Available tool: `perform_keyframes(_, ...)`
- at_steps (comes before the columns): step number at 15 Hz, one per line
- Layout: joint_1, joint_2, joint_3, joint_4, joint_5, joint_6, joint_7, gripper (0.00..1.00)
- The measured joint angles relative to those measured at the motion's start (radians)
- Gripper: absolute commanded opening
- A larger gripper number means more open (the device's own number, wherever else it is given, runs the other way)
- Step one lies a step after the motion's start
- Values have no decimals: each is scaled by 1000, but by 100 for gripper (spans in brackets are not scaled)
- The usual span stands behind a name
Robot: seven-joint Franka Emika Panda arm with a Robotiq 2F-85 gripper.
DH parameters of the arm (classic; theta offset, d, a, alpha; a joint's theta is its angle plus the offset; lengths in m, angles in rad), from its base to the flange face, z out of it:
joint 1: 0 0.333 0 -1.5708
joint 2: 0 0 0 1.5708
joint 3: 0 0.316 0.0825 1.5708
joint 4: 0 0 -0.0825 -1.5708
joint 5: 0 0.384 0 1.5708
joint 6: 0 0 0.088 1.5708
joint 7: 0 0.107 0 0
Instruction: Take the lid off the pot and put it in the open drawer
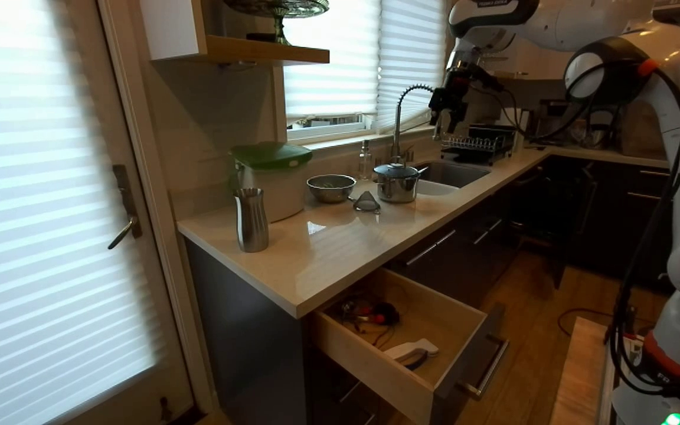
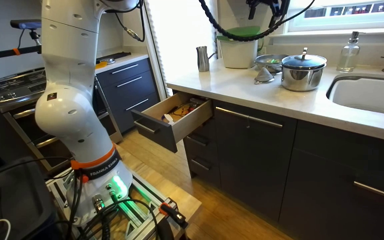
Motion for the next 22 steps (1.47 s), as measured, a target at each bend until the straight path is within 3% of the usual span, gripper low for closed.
perform_keyframes(5, 0, 100, 30, 66, 4, 266, -188, 100)
perform_keyframes(8, -45, 216, 105, 151, -7, 388, -243, 100)
perform_keyframes(10, -59, 290, 110, 201, 0, 408, -239, 100)
perform_keyframes(16, -50, 273, 109, 200, -1, 446, -240, 100)
perform_keyframes(20, -36, 310, 110, 174, -1, 745, -282, 100)
perform_keyframes(22, -34, 341, 114, 172, -1, 813, -293, 100)
